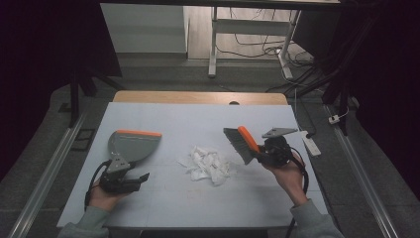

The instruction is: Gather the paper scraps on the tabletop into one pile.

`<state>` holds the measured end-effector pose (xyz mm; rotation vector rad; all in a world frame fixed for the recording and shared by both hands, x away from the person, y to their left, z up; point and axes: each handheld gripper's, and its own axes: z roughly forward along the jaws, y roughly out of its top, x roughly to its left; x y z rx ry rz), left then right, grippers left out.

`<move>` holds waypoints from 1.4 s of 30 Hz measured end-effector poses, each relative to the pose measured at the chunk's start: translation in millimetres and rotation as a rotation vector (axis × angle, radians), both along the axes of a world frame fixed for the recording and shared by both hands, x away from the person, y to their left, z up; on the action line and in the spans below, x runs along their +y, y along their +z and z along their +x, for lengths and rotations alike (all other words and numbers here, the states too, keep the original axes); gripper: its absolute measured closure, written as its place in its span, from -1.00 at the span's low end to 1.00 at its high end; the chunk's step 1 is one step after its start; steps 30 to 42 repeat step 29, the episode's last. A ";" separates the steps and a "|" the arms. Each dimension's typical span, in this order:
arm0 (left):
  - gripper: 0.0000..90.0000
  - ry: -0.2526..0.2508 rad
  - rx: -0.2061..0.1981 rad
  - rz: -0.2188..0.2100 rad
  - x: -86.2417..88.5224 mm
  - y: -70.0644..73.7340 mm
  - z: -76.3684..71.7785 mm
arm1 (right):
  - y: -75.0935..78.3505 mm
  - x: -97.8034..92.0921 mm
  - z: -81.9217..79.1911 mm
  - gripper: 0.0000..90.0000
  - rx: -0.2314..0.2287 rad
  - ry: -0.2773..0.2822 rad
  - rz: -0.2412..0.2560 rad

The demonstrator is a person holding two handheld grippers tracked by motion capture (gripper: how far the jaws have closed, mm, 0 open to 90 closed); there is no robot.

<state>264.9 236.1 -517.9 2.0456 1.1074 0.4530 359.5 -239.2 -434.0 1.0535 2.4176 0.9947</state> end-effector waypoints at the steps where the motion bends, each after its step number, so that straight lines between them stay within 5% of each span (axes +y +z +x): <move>1: -0.29 -0.002 -0.003 -0.002 -0.4 0.2 0.7 | -1.4 -4.8 -2.3 0.51 -0.007 -0.010 0.004; 12: -0.29 -0.004 -0.008 -0.004 -0.4 0.7 0.0 | -15.3 -51.4 -31.1 0.51 -0.076 -0.064 0.009; 17: -0.29 -0.003 -0.008 -0.004 -0.2 0.7 0.3 | -24.5 -63.6 -36.8 0.51 -0.072 -0.070 0.010; 42: -0.28 -0.003 -0.014 -0.010 0.8 1.4 -0.1 | -24.5 -62.5 -38.2 0.51 -0.090 -0.054 0.004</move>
